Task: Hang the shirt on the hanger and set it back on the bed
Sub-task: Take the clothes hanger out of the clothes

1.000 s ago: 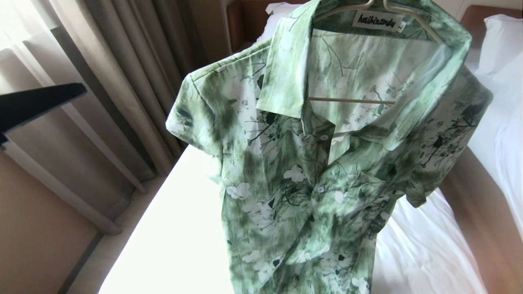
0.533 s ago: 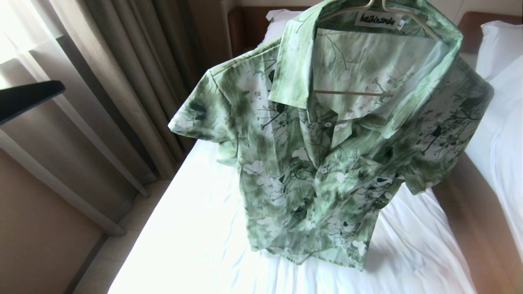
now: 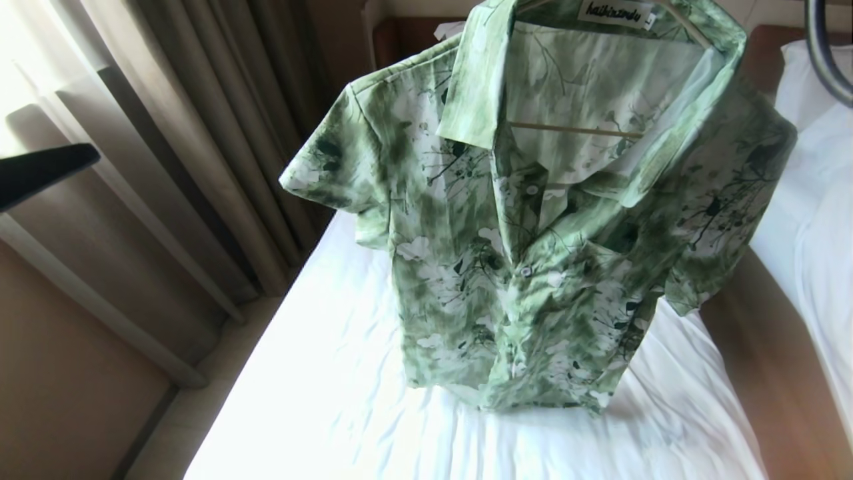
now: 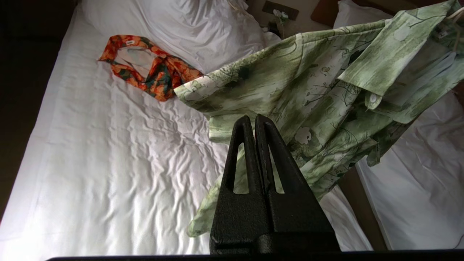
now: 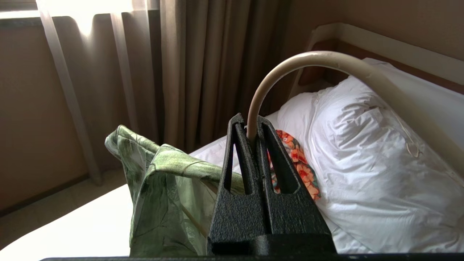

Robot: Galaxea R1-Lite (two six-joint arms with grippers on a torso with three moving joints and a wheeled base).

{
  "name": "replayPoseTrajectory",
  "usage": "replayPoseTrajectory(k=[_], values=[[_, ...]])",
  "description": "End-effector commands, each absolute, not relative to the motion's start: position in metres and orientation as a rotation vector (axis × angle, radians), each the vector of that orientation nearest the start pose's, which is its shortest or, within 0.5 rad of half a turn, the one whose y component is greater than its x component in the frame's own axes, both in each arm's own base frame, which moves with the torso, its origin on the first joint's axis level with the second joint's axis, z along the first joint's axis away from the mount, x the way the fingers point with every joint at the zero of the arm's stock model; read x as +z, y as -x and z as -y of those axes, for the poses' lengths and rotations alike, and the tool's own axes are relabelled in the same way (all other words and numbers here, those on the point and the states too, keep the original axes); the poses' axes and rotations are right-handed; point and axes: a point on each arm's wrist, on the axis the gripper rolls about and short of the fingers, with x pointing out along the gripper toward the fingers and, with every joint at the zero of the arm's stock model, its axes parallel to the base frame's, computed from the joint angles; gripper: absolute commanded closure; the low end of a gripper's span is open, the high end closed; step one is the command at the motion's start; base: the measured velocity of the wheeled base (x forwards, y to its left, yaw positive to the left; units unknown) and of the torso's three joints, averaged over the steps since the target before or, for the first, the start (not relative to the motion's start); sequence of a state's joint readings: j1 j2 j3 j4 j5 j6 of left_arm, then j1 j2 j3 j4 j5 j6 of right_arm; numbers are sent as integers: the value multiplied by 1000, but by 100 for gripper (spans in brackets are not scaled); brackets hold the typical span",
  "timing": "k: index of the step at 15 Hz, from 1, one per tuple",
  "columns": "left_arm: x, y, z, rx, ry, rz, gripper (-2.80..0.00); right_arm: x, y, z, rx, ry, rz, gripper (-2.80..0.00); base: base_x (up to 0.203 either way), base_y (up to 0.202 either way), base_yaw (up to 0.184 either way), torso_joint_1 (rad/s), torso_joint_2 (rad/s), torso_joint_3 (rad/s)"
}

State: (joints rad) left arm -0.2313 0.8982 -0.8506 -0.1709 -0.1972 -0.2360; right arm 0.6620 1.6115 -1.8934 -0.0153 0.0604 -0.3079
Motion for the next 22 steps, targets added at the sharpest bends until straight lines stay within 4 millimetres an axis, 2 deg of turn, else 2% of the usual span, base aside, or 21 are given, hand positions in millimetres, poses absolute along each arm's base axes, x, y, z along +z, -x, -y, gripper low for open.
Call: replayPoseTrajectory(k=[1, 10, 22], values=[[312, -86, 25, -441, 236, 75, 0, 448, -207, -160, 660, 210, 391, 0, 0, 0, 0, 0, 0, 0], [308, -79, 22, -428, 235, 85, 0, 463, -206, -159, 641, 187, 483, 0, 0, 0, 0, 0, 0, 0], [305, -76, 21, -423, 234, 87, 0, 466, -205, -157, 636, 184, 496, 0, 0, 0, 0, 0, 0, 0]])
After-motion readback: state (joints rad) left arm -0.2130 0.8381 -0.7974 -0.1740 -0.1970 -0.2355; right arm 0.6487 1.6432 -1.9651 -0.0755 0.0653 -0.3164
